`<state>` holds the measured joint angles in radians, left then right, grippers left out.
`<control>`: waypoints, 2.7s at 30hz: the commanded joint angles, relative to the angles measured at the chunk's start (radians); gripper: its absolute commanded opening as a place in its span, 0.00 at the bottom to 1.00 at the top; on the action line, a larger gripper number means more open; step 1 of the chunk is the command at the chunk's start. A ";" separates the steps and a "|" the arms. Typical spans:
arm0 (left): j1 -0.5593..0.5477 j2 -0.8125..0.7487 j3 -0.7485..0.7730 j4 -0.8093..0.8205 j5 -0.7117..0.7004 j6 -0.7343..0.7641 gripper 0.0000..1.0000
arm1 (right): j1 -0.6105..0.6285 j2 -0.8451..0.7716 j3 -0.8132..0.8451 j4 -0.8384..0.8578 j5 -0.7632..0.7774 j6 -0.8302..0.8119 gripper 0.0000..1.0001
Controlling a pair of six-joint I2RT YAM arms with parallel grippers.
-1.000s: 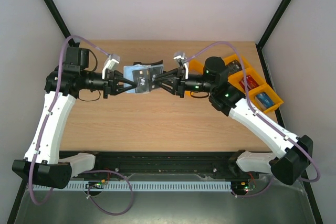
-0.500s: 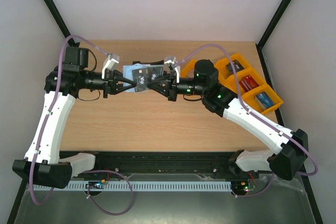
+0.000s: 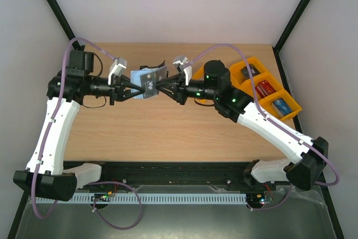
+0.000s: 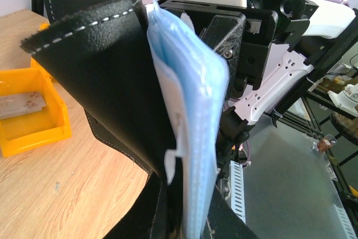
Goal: Take the credit cards out of the card holder
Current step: Remove the credit card from the card holder, then place the card holder at the center of the board.
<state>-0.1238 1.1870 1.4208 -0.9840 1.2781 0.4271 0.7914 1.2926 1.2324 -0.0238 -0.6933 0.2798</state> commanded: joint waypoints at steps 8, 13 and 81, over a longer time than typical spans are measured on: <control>-0.014 -0.009 0.000 -0.035 0.074 0.038 0.02 | 0.025 0.046 0.034 0.114 -0.095 0.035 0.17; -0.014 -0.009 -0.003 -0.032 0.069 0.036 0.02 | 0.026 0.027 -0.008 0.256 -0.219 0.110 0.16; -0.057 0.355 -0.734 0.898 -0.334 -0.822 0.13 | -0.254 -0.110 -0.027 -0.221 -0.023 -0.007 0.02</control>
<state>-0.2317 1.4761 0.7055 -0.0029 1.1263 -0.4397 0.5385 1.1683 1.1942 -0.2375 -0.6781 0.2550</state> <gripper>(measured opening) 0.046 0.018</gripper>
